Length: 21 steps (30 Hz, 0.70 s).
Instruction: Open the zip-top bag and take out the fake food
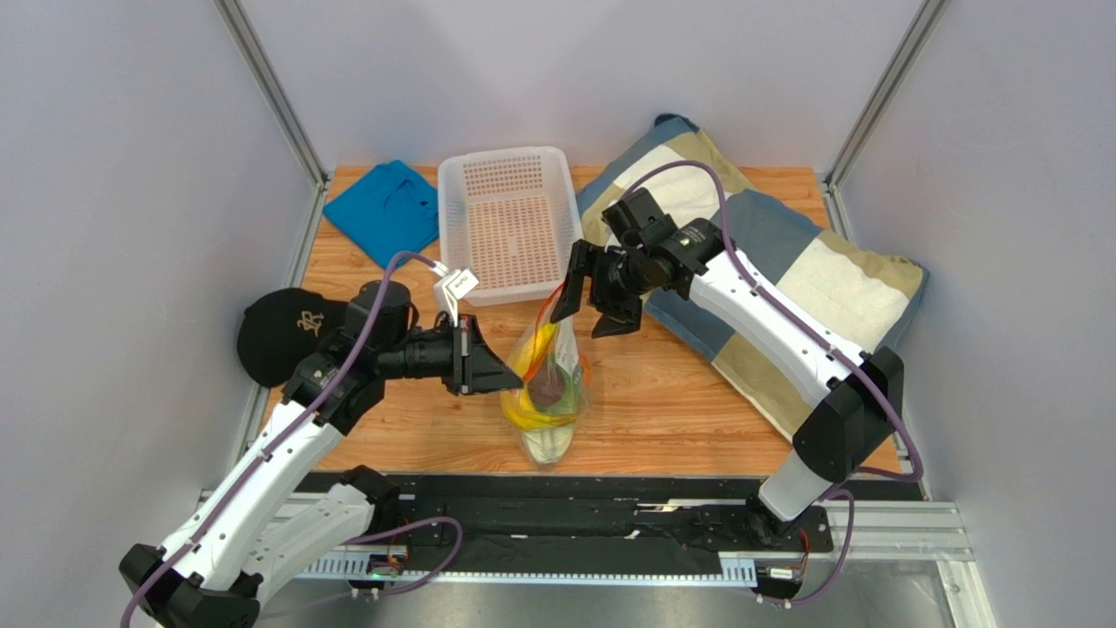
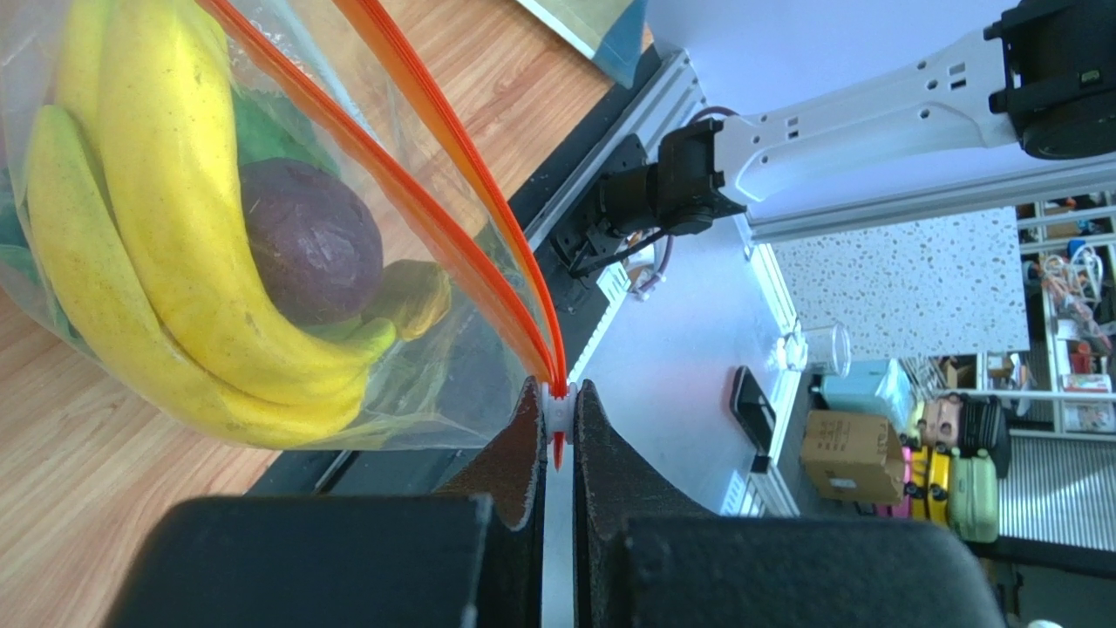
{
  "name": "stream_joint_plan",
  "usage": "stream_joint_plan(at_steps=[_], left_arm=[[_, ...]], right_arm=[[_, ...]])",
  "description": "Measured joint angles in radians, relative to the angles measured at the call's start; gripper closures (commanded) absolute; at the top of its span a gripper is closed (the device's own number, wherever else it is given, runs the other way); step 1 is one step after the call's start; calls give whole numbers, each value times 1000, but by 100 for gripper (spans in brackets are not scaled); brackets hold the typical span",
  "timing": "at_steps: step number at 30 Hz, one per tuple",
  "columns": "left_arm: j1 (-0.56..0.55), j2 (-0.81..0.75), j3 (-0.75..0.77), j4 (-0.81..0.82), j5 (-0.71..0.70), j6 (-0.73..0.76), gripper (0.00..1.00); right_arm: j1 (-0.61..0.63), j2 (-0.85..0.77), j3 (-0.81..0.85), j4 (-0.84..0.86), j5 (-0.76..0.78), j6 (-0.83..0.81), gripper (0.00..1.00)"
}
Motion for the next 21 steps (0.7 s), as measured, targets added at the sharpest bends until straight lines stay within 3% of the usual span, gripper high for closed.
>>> stream_joint_plan(at_steps=[3,6,7,8,9,10,12,15,21], left_arm=[[-14,0,0,0,-6,0,100],[-24,1,0,0,-13,1,100],[-26,2,0,0,-14,2,100],[-29,2,0,0,-16,2,100],[-31,3,0,0,-17,3,94],[-31,4,0,-1,-18,5,74],[-32,13,8,-12,-30,14,54],[-32,47,60,-60,-84,24,46],[-32,243,279,-191,-241,38,45]], right_arm=[[7,24,14,1,9,14,25],[14,46,21,6,16,16,45],[15,53,22,7,16,12,62],[16,60,25,6,16,13,70],[18,73,31,6,16,15,82],[19,82,34,4,17,10,89],[24,93,40,3,22,3,100],[32,94,47,0,26,-19,100],[40,82,53,4,21,-71,100]])
